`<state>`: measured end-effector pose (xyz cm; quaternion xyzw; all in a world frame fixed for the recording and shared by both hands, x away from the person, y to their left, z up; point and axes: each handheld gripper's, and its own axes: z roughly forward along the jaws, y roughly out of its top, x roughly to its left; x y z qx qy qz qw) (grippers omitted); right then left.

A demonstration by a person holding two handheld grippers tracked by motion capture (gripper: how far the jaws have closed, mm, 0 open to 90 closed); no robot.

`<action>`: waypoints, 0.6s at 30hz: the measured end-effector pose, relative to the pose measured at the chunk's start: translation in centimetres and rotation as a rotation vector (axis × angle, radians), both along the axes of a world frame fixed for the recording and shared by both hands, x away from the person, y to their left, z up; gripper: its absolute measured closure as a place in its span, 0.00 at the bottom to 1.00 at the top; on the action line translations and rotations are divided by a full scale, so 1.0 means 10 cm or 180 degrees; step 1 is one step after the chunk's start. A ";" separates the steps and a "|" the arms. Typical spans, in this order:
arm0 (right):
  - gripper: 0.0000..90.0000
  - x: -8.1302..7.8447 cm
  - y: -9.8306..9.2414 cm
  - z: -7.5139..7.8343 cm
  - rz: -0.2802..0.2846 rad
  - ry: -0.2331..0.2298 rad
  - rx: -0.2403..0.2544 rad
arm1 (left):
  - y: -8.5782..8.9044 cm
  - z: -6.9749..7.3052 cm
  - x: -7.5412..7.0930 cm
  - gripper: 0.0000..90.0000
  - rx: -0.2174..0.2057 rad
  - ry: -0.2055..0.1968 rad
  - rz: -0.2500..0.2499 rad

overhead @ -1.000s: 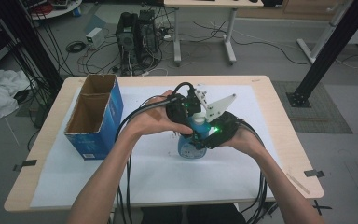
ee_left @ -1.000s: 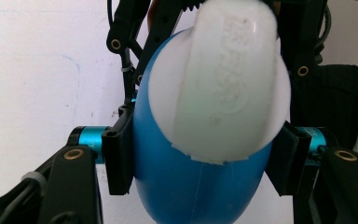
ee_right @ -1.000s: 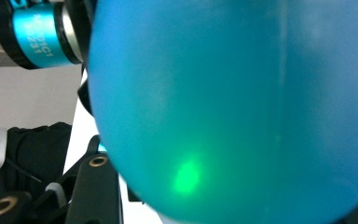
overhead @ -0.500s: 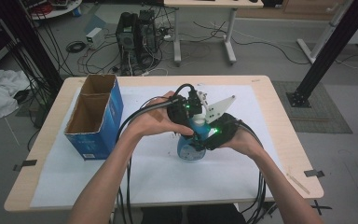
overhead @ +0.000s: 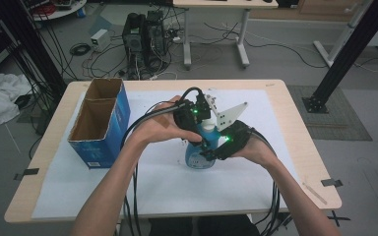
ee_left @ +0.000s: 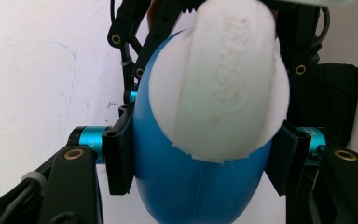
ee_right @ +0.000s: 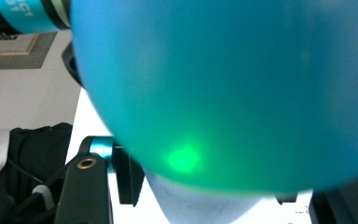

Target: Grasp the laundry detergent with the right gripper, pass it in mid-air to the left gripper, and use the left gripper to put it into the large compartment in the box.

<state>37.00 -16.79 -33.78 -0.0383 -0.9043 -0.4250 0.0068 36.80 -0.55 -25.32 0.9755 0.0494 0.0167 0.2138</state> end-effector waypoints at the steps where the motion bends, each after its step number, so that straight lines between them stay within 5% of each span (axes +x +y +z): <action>1: 0.42 0.00 0.00 0.00 -0.0002 -0.0003 0.0008 | 0.00 -0.01 0.00 0.41 0.0003 0.0008 -0.0003; 7: 0.37 -0.03 0.01 0.01 -0.0026 0.0041 -0.0020 | 0.01 -0.02 0.01 0.41 0.0032 0.0000 0.0013; 12: 0.35 -0.02 0.00 0.02 -0.0026 -0.0004 0.0011 | 0.01 -0.02 0.01 0.41 0.0026 0.0014 0.0002; 13: 0.35 0.01 -0.01 0.01 0.0054 -0.0104 -0.0027 | 0.01 -0.02 0.01 0.41 0.0025 0.0016 0.0000; 18: 0.32 -0.02 -0.01 0.02 -0.0036 0.0006 0.0014 | 0.01 -0.03 0.01 0.41 0.0031 0.0017 -0.0013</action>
